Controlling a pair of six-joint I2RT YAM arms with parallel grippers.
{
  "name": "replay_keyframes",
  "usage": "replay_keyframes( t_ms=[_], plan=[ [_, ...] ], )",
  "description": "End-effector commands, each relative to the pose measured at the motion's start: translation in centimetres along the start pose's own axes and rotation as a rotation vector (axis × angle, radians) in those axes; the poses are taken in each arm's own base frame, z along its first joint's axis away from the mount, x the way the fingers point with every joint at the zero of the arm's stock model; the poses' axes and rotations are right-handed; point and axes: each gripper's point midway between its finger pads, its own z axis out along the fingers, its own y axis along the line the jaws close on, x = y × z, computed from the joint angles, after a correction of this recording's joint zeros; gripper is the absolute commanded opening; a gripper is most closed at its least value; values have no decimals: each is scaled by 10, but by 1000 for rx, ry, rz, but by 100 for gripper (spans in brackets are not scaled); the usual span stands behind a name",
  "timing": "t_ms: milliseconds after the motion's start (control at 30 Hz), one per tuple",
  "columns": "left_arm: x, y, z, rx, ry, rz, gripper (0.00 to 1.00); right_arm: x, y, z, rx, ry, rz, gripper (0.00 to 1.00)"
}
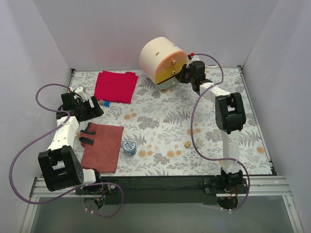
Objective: Sort the stationery into containers
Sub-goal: Open the drawer in the storage box.
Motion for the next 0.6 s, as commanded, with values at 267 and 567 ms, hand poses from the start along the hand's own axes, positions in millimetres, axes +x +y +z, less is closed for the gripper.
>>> replay_keyframes(
  t_ms=[267, 567],
  plan=[
    [-4, -5, -7, 20, -27, -9, 78, -40, 36, -67, -95, -111, -205, 71],
    [-1, -4, -6, 15, -26, -9, 78, -61, 36, -39, -112, -166, -255, 66]
  ],
)
